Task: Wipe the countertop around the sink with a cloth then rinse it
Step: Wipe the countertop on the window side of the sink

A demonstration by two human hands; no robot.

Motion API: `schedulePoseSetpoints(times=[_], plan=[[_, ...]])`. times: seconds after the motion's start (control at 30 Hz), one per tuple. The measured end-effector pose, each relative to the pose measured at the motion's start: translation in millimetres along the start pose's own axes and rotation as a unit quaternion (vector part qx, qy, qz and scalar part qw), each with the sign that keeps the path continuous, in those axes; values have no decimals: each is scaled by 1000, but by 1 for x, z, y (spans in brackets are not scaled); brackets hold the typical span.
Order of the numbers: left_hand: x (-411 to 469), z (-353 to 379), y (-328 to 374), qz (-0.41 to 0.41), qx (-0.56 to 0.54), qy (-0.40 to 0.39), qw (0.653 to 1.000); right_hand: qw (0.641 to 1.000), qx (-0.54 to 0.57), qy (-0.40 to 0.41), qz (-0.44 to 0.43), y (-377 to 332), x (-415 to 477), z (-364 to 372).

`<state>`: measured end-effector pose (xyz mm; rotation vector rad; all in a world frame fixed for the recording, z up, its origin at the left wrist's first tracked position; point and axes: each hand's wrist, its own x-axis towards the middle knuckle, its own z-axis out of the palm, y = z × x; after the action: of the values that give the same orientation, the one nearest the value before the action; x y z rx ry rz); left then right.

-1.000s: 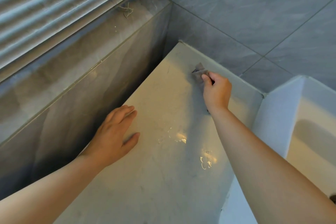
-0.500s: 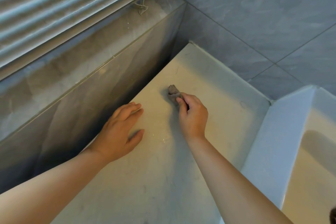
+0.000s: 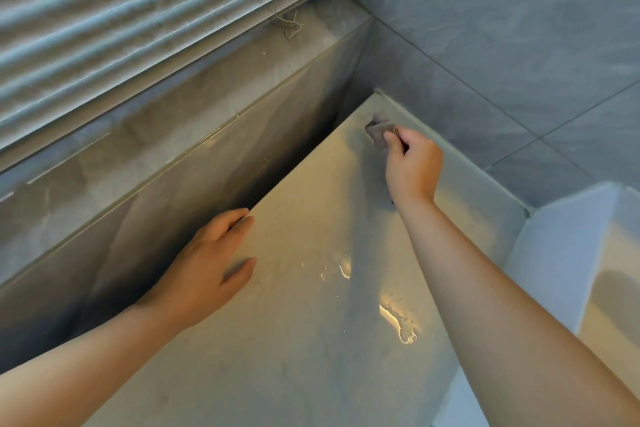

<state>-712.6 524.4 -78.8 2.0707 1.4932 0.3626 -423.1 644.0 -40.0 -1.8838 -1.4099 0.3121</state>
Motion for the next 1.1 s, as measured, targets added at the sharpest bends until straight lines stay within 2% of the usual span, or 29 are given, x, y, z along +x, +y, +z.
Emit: schedulePoseSetpoints(times=[0.07,0.23,0.43,0.63,0.9,1.0,1.1], plan=[[-3,0,-2,-5,-11,-5,1000,1000,-22,-7,9,7,11,17],[-4,0,-4,-8,-36,-7,999,1000,13,12,24,7,8,51],[-2,1,-10,-2,-34,-13,999,997,10,-60,-45,-7,-1,71],[-5,-3,-7,-20,-57,7,998,992,20,-105,-73,-15,-31,69],[-30,-9,-7,-58,-37,-21,997,981,53,-158,-94,-33,-89,60],[-34,-11,-7,-63,-38,-28,997,972,60,-205,-101,-39,-105,53],[-37,-11,-7,-68,-43,-35,996,959,92,-263,-59,-46,-107,39]])
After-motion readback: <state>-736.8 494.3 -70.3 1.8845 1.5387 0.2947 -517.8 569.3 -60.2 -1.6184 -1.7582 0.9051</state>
